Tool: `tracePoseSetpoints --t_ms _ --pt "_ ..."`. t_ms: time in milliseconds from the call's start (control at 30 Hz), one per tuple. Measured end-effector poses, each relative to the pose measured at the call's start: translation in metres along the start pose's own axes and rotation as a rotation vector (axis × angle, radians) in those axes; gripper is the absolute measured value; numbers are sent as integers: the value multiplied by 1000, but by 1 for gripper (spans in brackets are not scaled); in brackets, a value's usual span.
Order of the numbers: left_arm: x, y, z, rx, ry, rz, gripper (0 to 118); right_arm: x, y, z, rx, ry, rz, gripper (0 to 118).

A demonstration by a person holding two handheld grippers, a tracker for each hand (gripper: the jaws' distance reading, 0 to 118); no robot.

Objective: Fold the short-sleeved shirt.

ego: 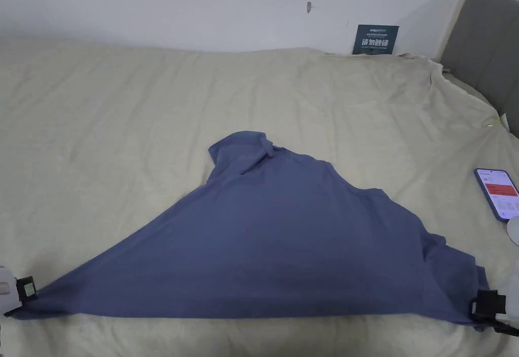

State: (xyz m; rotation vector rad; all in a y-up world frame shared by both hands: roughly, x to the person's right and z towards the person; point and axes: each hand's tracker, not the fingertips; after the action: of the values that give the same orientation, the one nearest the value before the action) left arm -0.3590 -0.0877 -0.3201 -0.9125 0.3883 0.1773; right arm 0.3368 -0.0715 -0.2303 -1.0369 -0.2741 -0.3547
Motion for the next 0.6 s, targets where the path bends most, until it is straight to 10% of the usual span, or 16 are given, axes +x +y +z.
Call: tracePoseSetpoints --t_ms 67,167,600 --pt "-1 11 4 -7 -7 -7 72 -3 2 2 -16 -9 13 20" --pt "-3 33 22 56 -78 12 118 -6 14 14 16 -76 84 98" --pt "68 70 142 636 -257 -46 117 -64 60 136 778 -52 259 107"
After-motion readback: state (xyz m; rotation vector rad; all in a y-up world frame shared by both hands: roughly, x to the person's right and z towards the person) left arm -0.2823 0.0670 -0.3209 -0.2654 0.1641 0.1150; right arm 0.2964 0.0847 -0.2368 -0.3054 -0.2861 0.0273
